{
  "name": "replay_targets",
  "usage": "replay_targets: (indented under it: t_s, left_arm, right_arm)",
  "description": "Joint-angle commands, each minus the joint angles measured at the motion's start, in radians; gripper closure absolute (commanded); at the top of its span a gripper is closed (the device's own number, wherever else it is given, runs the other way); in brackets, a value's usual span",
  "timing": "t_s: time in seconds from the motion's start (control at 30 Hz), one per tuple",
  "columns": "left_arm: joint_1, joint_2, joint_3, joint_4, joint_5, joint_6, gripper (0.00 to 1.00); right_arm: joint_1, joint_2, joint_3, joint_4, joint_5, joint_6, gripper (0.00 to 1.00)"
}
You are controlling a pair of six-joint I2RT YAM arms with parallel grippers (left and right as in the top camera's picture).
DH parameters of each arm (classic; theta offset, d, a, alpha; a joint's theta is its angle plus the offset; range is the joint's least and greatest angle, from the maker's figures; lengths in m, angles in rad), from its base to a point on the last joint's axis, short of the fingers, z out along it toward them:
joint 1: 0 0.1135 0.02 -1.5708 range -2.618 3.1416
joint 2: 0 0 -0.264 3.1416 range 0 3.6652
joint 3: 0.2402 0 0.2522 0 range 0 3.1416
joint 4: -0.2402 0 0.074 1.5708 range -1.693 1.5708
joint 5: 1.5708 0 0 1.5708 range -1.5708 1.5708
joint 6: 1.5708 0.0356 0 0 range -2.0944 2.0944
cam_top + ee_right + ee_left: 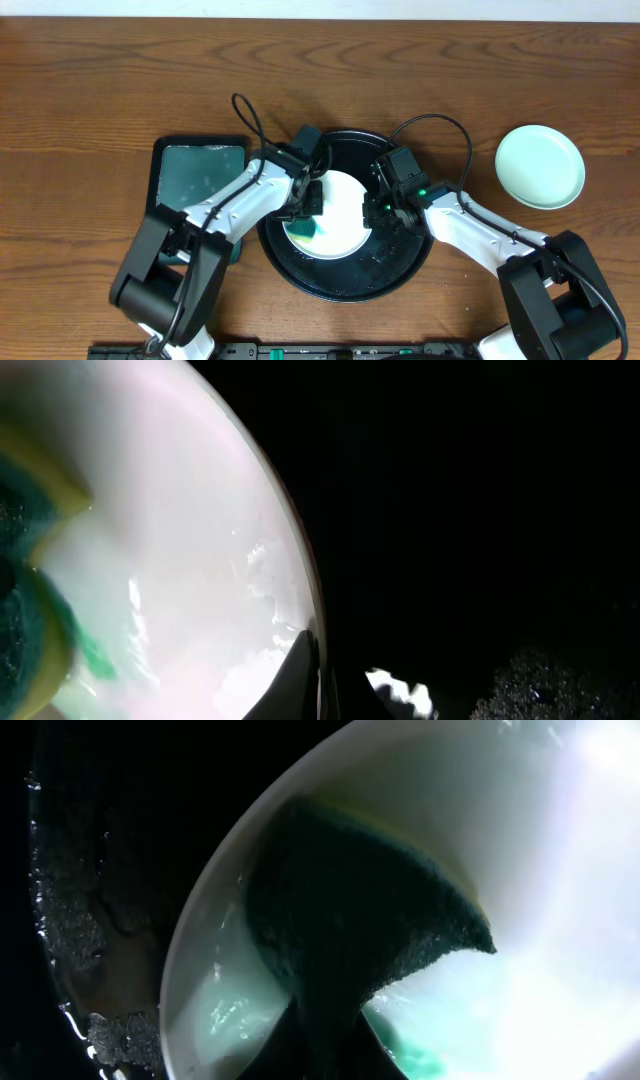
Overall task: Clean dirty plates on tray and stack at the side
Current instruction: 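Scrub the held white plate with the sponge in the left gripper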
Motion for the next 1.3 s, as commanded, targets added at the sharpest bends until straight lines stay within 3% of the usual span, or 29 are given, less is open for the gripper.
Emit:
replay_targets:
  t_s: [0.0, 0.23, 0.43, 0.6, 0.77, 1.03, 1.27]
  left_arm:
    - [-0.003, 0.09, -0.01, -0.009, 0.05, 0.023, 0.93]
    - [-0.105, 0.09, -0.01, 0.018, 0.362, 0.073, 0.93]
    - [-0.178, 0.09, -0.01, 0.114, 0.438, 0.054, 0.93]
    - [-0.154, 0.09, -0.01, 0.204, 0.425, 0.023, 0.93]
    - [-0.067, 0.09, -0.01, 0.239, 0.264, 0.005, 0.93]
    - [0.081, 0.09, -0.005, 0.148, -0.191, 0.037, 0.93]
    - [0.082, 0.09, -0.001, 0.026, -0.436, 0.061, 0.93]
  right_arm:
    - [0.023, 0.022, -0.011, -0.007, -0.029, 0.004, 0.98]
    - [0.023, 0.022, -0.011, -0.006, -0.029, 0.004, 0.98]
    - [0.023, 0.022, -0.011, -0.007, -0.029, 0.004, 0.98]
    - [0.023, 0.022, -0.011, -0.01, -0.029, 0.004, 0.98]
    - [0.023, 0.022, -0.011, -0.015, -0.029, 0.008, 0.98]
    - [0.023, 0.022, -0.011, -0.016, -0.029, 0.011, 0.98]
    - [0.023, 0.022, -0.011, -0.015, -0.029, 0.011, 0.98]
